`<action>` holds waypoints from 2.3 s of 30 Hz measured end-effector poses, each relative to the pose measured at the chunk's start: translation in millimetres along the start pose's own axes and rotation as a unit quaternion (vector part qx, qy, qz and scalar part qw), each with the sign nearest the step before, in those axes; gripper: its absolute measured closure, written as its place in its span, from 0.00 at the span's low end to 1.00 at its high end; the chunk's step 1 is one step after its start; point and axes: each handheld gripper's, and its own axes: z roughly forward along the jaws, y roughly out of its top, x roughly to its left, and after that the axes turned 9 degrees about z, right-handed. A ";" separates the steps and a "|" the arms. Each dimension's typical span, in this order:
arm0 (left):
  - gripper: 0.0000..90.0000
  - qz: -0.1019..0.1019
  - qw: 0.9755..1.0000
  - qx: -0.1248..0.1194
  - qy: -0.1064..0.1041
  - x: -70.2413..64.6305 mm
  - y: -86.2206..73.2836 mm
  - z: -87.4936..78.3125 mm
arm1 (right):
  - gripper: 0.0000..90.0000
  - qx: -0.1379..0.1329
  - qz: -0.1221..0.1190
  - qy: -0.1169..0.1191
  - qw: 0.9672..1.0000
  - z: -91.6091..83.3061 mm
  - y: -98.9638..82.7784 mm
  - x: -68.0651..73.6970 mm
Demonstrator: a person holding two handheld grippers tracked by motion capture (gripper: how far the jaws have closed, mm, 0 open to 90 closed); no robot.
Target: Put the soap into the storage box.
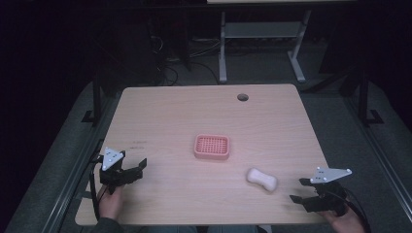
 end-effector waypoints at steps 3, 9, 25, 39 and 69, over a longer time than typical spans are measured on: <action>0.16 0.003 1.000 0.000 0.000 -0.1 0.1 -0.2 | 0.32 0.000 -0.003 0.002 1.000 0.5 0.7 0.7; 0.16 0.008 1.000 0.002 -0.001 -1.3 0.3 0.1 | 0.32 -0.005 -0.009 0.007 1.000 0.3 5.7 5.1; 0.16 0.013 1.000 0.002 0.001 -1.2 0.5 -0.8 | 0.32 0.020 -0.040 0.005 0.999 2.8 30.5 15.2; 0.16 0.018 1.000 0.005 -0.006 -2.4 1.0 0.0 | 0.32 0.035 -0.065 0.008 0.997 9.5 49.6 23.7; 0.16 0.027 1.000 0.009 -0.013 -4.2 1.6 1.9 | 0.34 0.061 -0.112 0.015 0.992 31.3 83.6 42.7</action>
